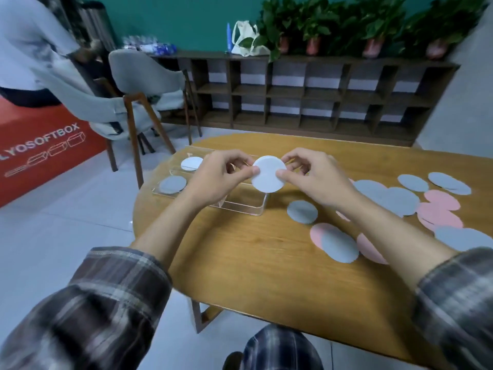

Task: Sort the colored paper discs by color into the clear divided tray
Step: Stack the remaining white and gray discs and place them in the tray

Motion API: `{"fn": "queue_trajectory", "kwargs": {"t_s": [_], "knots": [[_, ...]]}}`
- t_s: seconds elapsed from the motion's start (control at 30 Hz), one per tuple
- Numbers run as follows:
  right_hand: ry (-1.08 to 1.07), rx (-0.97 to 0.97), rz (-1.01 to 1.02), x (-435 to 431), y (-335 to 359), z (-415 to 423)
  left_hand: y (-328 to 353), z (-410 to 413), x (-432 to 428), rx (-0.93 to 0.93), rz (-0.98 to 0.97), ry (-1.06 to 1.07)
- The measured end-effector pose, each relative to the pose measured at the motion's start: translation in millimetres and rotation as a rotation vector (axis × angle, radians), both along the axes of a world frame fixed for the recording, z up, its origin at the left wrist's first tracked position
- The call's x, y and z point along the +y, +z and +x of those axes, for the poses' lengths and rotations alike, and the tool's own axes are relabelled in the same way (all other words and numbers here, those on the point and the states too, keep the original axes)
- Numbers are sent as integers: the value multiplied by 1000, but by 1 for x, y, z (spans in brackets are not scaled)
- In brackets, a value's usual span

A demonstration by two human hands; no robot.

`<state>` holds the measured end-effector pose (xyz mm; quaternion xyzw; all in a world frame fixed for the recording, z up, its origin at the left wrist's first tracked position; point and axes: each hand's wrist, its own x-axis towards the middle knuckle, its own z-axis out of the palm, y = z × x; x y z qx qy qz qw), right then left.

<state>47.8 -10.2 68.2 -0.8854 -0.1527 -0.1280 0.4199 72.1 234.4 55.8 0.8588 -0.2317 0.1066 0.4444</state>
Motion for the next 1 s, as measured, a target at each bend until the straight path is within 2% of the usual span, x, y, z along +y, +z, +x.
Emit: {"fn": "queue_trajectory", "kwargs": {"t_s": [0.23, 0.4, 0.67, 0.87, 1.0], "knots": [[115, 74, 16, 79, 2, 68, 1, 41, 81, 24, 9, 152], [106, 122, 4, 132, -6, 124, -4, 76, 123, 51, -7, 254], [52, 184, -18, 186, -34, 185, -31, 126, 156, 144, 3, 408], [24, 243, -154, 201, -44, 207, -39, 149, 160, 165, 142, 473], [5, 212, -191, 204, -51, 212, -44, 154, 158, 139, 180, 503]]}}
